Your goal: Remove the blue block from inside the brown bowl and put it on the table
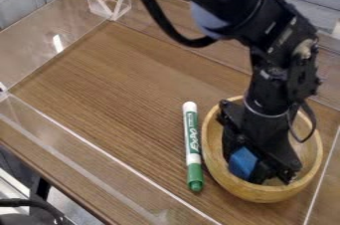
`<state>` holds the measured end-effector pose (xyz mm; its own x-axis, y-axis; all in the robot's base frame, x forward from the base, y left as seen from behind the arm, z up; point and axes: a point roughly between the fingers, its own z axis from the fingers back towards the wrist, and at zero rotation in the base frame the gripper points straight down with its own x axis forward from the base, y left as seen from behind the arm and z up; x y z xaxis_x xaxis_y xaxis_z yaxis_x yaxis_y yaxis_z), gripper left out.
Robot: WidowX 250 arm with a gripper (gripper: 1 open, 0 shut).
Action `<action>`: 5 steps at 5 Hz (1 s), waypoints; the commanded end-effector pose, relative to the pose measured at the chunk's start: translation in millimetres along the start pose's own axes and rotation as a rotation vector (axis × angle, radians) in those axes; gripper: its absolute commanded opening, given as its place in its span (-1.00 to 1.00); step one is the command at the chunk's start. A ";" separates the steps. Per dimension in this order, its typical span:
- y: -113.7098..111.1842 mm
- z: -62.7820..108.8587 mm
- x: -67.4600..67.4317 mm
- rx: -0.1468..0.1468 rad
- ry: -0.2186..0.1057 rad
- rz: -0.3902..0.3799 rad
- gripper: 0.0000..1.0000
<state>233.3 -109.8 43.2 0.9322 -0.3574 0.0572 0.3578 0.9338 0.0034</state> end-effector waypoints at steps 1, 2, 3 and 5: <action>2.4 27.7 13.7 0.006 -0.068 0.008 -1.00; 7.9 53.1 15.5 0.035 -0.070 0.032 -1.00; 22.1 86.7 15.9 0.068 -0.093 0.076 -1.00; 84.0 134.4 8.8 0.136 -0.129 0.146 -1.00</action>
<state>258.6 -30.9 158.9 0.9693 -0.2141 0.1211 0.2006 0.9730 0.1145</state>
